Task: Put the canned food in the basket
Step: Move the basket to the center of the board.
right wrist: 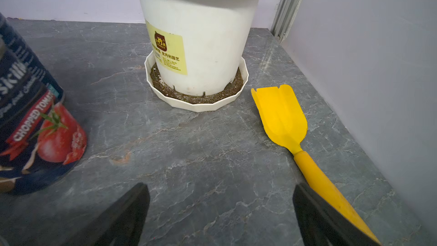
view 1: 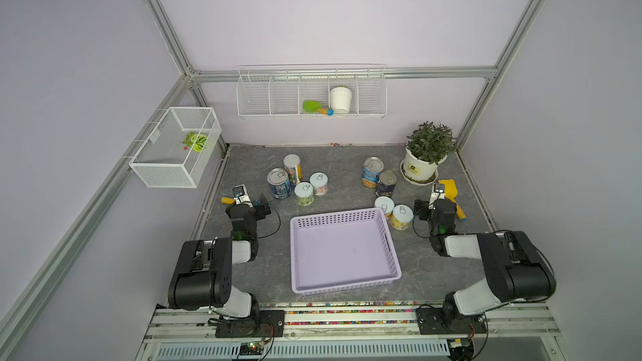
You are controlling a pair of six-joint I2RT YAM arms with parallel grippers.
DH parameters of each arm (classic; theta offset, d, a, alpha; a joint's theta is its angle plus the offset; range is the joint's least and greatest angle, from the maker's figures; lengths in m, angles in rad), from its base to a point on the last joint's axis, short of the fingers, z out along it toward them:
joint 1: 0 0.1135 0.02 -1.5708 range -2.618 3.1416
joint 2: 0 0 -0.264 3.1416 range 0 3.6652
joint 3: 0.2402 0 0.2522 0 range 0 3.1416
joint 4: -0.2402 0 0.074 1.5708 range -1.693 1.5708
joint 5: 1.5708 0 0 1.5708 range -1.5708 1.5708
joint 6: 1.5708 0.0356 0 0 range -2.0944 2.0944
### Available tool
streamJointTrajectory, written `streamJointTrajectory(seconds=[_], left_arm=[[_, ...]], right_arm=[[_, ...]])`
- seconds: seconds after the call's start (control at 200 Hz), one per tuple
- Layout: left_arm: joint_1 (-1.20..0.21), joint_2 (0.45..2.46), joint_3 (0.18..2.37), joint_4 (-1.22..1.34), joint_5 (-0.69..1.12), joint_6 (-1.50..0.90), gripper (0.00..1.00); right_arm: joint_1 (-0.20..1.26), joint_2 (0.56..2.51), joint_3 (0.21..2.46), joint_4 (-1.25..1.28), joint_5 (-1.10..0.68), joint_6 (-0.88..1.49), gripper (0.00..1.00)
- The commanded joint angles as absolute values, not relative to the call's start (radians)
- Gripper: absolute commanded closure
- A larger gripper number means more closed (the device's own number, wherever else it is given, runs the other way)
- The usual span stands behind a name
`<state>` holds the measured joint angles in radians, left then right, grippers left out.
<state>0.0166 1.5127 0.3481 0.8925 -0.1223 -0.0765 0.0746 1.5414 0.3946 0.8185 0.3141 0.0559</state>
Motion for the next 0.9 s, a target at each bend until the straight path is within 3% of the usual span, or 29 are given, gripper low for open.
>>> streamJointTrajectory(seconds=[0.0,0.68,0.76,0.83,0.895], left_arm=[[0.014,1.503,0.36,0.902,-0.112,-0.075,0.0],[0.014,1.503,0.359,0.903,-0.112,-0.075,0.0],[0.015,1.503,0.356,0.906,-0.115,-0.078,0.0],[0.015,1.473,0.348,0.899,-0.208,-0.117,0.0],[0.012,1.441,0.315,0.93,-0.183,-0.096,0.0]], right_arm=[[0.081,1.522,0.4,0.817,0.32,0.063,0.01],[0.083,1.521,0.395,0.822,0.321,0.063,0.01],[0.085,1.489,0.386,0.847,0.382,0.064,0.01],[0.093,1.402,0.458,0.61,0.548,0.133,0.01],[0.092,1.32,0.522,0.424,0.624,0.206,0.01]])
